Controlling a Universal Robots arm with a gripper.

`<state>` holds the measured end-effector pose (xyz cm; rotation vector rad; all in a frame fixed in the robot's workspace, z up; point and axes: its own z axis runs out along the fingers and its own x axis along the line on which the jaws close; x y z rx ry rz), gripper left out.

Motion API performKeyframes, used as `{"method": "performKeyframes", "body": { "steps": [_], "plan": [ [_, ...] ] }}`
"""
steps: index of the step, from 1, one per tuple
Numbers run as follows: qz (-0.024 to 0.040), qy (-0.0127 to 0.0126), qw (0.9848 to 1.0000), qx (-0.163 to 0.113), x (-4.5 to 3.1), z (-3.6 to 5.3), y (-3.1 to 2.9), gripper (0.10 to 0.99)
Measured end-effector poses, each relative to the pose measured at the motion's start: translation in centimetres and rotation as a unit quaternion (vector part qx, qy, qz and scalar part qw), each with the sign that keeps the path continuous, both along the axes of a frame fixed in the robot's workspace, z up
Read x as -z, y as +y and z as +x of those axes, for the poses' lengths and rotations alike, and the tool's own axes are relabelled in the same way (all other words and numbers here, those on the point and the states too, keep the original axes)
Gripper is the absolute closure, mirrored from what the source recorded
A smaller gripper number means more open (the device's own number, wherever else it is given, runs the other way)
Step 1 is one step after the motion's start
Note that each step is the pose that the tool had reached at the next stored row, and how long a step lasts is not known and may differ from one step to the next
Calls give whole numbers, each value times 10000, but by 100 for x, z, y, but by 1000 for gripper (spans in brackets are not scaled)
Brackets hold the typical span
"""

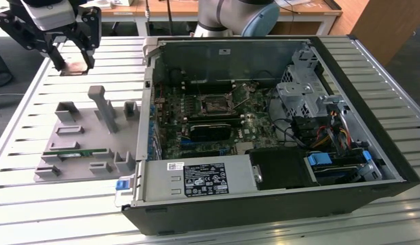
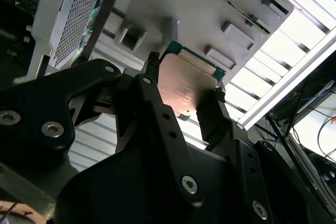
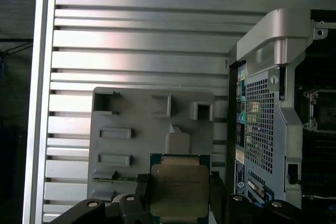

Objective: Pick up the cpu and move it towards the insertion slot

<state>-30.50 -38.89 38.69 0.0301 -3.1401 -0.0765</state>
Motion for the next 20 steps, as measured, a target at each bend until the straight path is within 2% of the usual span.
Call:
{"method": "performKeyframes", "body": {
  "steps": [13, 20],
  "plan": [
    [0, 0, 10000, 0, 2, 72, 16, 545],
    [0, 0, 10000, 0, 3, 145, 21, 545]
  ]
}}
